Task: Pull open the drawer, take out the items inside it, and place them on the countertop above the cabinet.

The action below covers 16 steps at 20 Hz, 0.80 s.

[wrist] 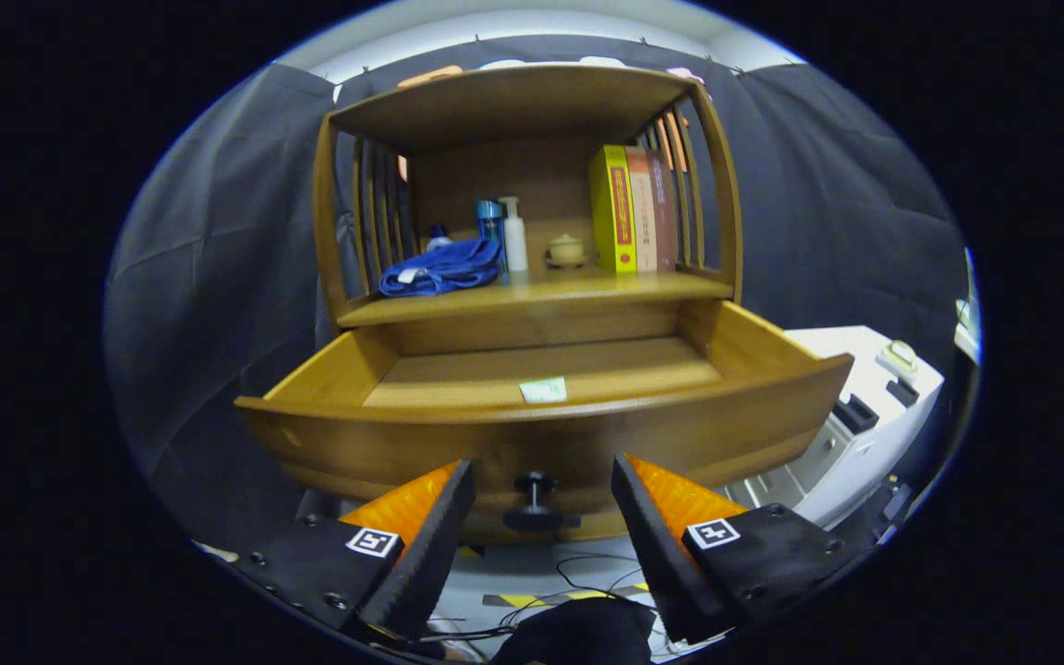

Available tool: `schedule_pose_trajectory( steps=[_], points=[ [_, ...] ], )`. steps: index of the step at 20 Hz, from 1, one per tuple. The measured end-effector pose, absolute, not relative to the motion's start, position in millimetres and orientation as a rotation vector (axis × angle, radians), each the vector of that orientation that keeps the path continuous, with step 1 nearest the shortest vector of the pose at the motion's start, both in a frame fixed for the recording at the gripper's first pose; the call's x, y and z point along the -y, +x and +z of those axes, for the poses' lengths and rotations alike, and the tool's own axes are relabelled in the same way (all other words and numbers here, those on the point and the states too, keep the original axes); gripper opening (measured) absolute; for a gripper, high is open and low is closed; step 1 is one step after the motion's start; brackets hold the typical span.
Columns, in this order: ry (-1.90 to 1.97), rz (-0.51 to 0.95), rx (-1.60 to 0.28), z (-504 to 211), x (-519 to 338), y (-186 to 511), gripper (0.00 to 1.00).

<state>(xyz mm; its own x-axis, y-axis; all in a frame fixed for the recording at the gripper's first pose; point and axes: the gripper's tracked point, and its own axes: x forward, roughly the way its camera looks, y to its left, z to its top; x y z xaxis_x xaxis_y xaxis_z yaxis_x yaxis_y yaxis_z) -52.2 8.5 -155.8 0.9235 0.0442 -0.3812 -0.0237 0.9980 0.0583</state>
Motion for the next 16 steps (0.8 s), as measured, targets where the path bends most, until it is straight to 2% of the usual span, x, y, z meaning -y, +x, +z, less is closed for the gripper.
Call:
schedule_pose_trajectory(
  steps=[5, 10, 16],
  points=[
    [0.033, 0.097, -0.341, -92, -11, -11, 0.97],
    [-0.016, 0.134, -0.393, -70, -12, 46, 0.97],
    [0.005, 0.161, -0.547, -101, -25, 92, 0.99]
  ],
)
